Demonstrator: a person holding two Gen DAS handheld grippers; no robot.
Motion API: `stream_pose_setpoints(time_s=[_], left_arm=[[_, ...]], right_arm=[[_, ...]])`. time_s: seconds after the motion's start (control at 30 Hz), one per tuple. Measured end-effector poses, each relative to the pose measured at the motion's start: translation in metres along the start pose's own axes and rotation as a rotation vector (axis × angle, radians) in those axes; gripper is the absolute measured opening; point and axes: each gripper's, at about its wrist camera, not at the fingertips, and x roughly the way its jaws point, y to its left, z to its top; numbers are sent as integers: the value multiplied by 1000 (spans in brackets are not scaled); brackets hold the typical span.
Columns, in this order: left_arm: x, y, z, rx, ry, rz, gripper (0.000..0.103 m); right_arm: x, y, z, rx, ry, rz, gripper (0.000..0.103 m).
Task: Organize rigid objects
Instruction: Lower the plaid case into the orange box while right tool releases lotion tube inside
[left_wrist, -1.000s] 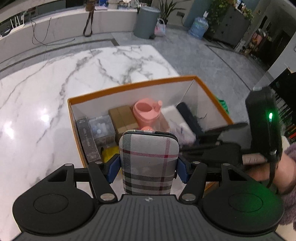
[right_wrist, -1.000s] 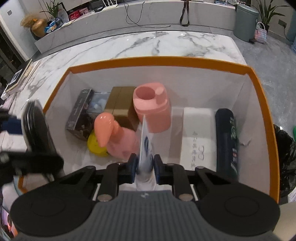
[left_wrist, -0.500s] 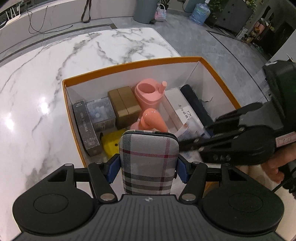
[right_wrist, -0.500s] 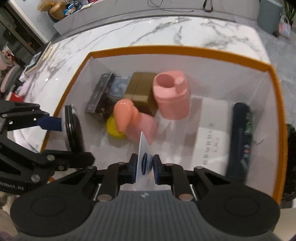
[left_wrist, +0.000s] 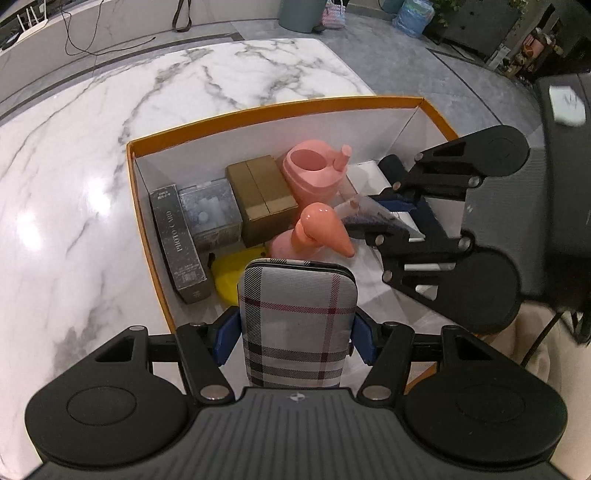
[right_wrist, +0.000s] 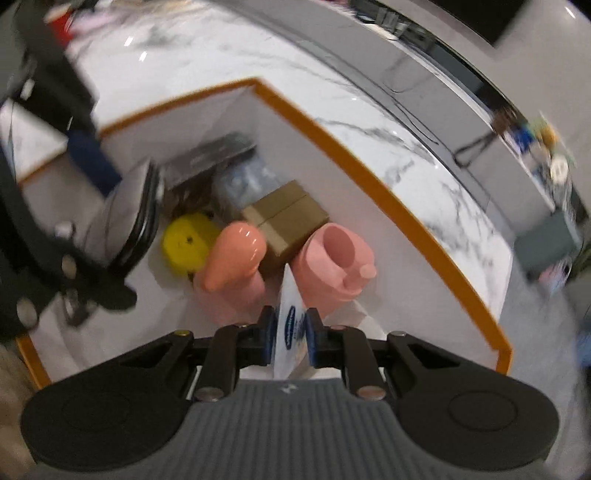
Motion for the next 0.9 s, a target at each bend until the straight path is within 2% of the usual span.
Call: stream_pose_setpoints(time_s=[0.07,0.13,0.33,0.5,0.7,0.77,0.83,0.9], left_arm=[[2,-1,2,9,12,-1,72],[4,-4,4,21,29,3,72],[11,-10,7,84,66,15,72],[14,-18,6,216,91,44,72],[22,-25,3,370,148,56,72],[24,-28,2,415,162,58,72],[25,-29,2,455,175,51,72],[25,-30,3,495,183,42,72]], right_arm=[[-1,5,-1,-57,2,-2,18],[-4,7,-1,-60,14,13,18],[-17,-6,0,101,46,151,32],[-23,-16,-8,219,76,270,39],[-19,-19,-13,290,125,372,34],[-18,-17,-14,300,138,397,22],[-16,-17,-13,307,152,446,16],[-12,-21,-12,334,179,472,18]])
